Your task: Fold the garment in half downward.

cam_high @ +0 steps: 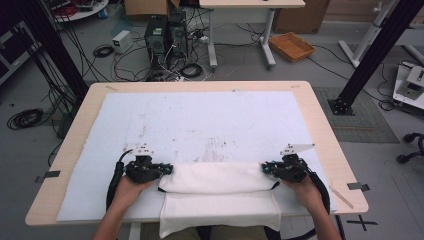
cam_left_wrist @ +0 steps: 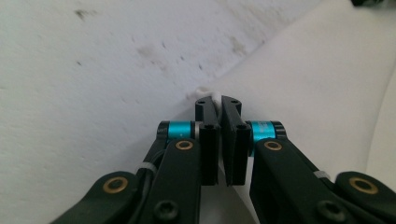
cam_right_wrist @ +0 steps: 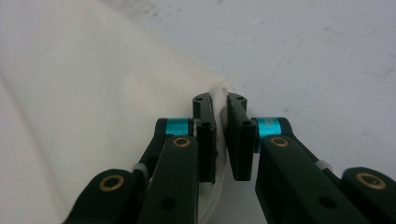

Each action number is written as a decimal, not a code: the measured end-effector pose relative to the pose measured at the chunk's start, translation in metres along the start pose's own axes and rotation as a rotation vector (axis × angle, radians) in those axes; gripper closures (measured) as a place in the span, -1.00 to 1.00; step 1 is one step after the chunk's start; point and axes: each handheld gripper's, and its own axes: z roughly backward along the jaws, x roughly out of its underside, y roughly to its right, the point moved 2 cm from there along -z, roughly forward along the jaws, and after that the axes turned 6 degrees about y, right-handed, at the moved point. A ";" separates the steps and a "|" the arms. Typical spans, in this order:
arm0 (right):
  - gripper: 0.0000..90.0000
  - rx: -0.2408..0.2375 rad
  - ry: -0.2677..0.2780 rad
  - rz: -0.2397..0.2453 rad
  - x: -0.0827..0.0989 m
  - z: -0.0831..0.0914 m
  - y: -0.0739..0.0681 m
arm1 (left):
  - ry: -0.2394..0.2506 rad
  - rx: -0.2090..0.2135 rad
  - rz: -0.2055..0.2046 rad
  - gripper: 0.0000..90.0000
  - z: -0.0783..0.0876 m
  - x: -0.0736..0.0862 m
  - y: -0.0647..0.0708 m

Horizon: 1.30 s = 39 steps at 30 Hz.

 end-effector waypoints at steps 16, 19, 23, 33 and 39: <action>0.92 0.291 0.152 0.039 -0.056 -0.018 0.045 | 0.193 -0.188 0.040 0.87 -0.032 -0.051 -0.022; 0.40 0.294 0.121 -0.007 -0.049 -0.020 0.045 | 0.193 -0.200 0.021 0.48 -0.026 -0.044 -0.019; 0.18 0.304 0.149 -0.038 -0.036 -0.007 0.039 | 0.198 -0.208 -0.002 0.30 -0.013 -0.030 -0.015; 0.23 0.238 0.127 -0.045 -0.014 0.004 0.030 | 0.143 -0.173 -0.016 0.23 -0.014 -0.016 0.000; 0.36 0.227 0.091 -0.081 -0.008 -0.002 0.037 | 0.103 -0.196 -0.027 0.68 -0.018 -0.013 0.000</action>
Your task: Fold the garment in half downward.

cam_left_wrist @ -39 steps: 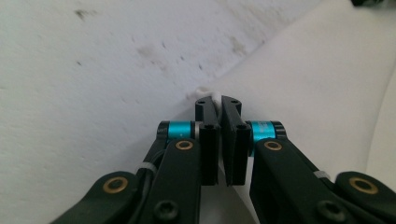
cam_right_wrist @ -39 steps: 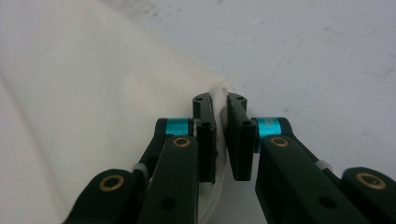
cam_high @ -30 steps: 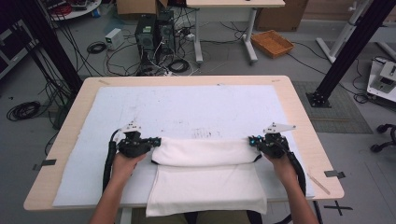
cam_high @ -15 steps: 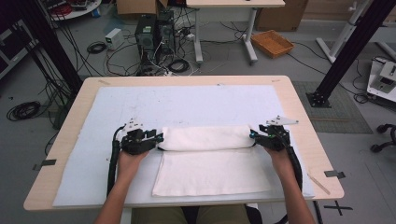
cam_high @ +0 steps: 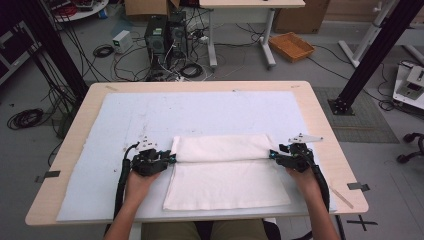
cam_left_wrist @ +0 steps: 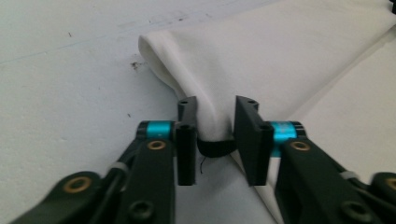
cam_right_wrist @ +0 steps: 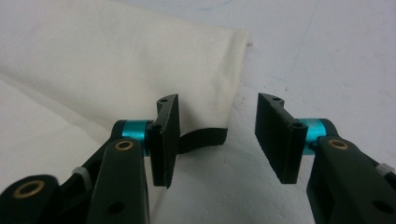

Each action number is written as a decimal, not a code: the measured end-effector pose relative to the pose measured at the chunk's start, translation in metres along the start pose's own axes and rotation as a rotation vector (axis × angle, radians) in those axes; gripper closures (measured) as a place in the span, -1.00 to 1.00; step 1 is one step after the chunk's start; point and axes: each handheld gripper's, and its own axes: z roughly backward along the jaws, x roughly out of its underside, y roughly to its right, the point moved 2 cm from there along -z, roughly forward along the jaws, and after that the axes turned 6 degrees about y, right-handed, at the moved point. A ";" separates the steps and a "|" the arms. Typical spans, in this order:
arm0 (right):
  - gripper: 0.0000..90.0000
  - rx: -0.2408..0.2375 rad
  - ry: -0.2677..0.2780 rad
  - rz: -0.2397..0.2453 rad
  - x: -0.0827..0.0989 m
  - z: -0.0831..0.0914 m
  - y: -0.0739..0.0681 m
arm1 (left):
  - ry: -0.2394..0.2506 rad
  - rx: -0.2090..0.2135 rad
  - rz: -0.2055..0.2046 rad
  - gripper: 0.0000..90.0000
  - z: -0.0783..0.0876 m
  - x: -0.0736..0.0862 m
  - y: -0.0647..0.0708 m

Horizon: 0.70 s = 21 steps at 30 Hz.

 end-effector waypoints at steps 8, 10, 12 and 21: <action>0.90 -0.043 0.061 0.051 -0.003 0.013 -0.008 | 0.063 0.050 0.035 0.89 0.014 -0.005 0.001; 0.90 -0.058 0.086 0.073 -0.004 0.019 -0.011 | 0.101 0.090 0.044 0.89 0.024 -0.006 0.005; 0.90 -0.073 0.106 0.079 -0.004 0.026 -0.013 | 0.136 0.124 0.040 0.89 0.034 -0.004 0.010; 0.90 -0.132 0.186 0.132 0.007 0.062 -0.026 | 0.184 0.198 0.029 0.89 0.066 0.010 0.024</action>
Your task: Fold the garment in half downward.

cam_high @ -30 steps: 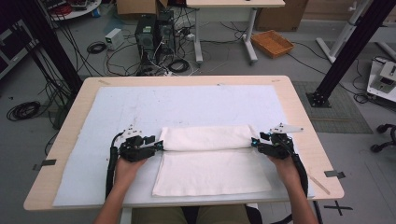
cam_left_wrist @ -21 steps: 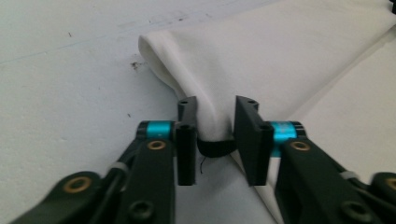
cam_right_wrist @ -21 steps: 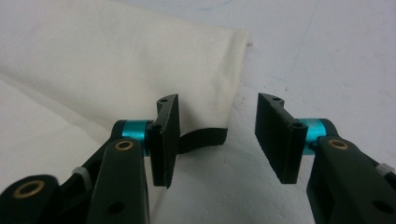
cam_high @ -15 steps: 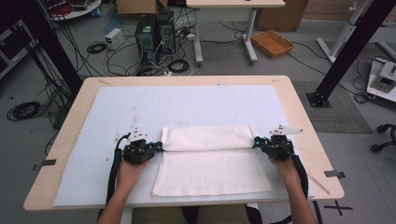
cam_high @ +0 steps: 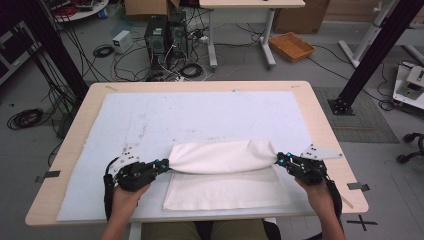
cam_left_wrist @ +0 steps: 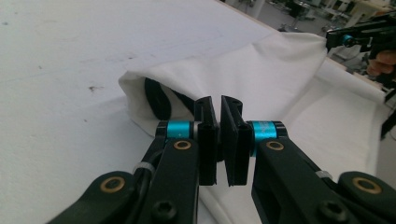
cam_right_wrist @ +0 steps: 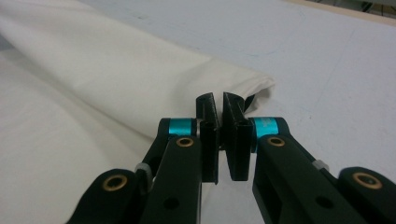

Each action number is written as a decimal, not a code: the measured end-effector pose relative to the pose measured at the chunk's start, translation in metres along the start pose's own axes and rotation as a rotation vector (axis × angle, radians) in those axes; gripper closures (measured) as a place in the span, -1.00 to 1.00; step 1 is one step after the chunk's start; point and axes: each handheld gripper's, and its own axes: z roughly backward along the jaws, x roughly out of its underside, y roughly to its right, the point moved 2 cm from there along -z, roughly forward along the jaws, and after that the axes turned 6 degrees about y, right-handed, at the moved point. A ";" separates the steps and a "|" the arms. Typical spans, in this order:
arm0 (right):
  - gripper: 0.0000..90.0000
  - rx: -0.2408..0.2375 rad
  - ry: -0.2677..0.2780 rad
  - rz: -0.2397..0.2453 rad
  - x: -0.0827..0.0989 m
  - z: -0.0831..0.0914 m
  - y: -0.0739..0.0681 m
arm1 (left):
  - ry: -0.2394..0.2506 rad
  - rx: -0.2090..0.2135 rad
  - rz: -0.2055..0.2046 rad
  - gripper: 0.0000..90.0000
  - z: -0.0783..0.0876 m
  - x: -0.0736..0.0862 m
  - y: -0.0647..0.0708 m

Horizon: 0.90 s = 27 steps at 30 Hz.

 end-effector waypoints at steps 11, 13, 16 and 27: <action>0.90 -0.032 -0.015 0.050 0.013 0.034 -0.017 | -0.060 0.052 0.013 0.89 0.019 0.015 0.020; 0.90 -0.029 -0.040 0.047 0.016 0.037 -0.018 | -0.076 0.062 0.030 0.89 0.023 0.016 0.023; 0.91 -0.024 -0.065 0.044 0.018 0.043 -0.020 | -0.114 0.084 0.028 0.89 0.030 0.021 0.027; 0.30 -0.002 -0.153 0.023 0.031 0.045 -0.021 | -0.146 0.010 -0.003 0.17 0.018 0.028 0.021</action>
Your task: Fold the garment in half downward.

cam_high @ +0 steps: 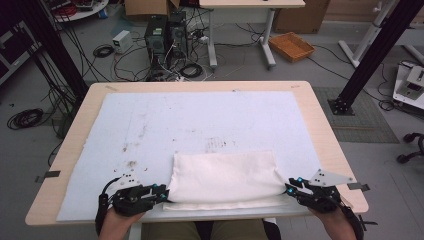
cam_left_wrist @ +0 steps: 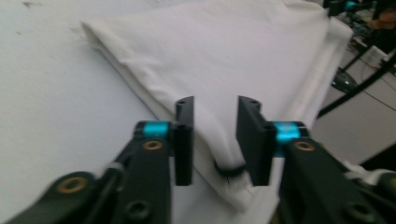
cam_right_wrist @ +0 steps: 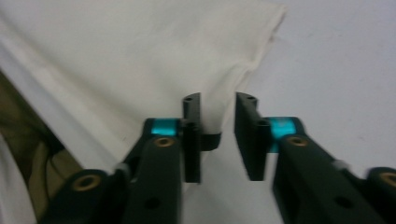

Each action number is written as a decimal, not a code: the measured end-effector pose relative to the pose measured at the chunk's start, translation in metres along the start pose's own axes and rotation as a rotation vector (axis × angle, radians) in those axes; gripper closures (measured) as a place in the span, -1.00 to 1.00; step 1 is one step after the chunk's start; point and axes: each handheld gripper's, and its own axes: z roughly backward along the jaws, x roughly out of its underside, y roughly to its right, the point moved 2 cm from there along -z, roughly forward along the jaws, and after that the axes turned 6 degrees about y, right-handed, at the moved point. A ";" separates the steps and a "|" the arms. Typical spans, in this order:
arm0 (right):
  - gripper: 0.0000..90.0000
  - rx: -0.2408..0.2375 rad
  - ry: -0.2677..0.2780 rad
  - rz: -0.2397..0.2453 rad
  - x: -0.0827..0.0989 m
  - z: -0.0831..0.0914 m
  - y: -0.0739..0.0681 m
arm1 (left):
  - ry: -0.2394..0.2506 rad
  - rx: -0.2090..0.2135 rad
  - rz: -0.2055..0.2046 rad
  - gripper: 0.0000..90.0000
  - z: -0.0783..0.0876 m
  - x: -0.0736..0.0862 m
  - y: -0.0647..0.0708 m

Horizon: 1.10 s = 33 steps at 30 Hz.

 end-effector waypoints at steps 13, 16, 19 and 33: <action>-0.08 0.055 0.007 -0.159 -0.038 -0.086 0.037 | -0.069 -0.224 0.052 0.02 -0.073 -0.035 -0.053; -0.02 0.047 0.002 -0.149 -0.040 -0.093 0.036 | -0.069 -0.224 0.052 0.02 -0.073 -0.035 -0.053; 0.35 0.024 -0.078 -0.132 -0.039 -0.111 0.037 | -0.119 -0.211 0.004 0.44 -0.081 -0.035 -0.051; 0.91 0.126 -0.010 -0.083 -0.044 -0.098 0.050 | 0.011 -0.223 0.078 0.92 -0.098 -0.049 -0.045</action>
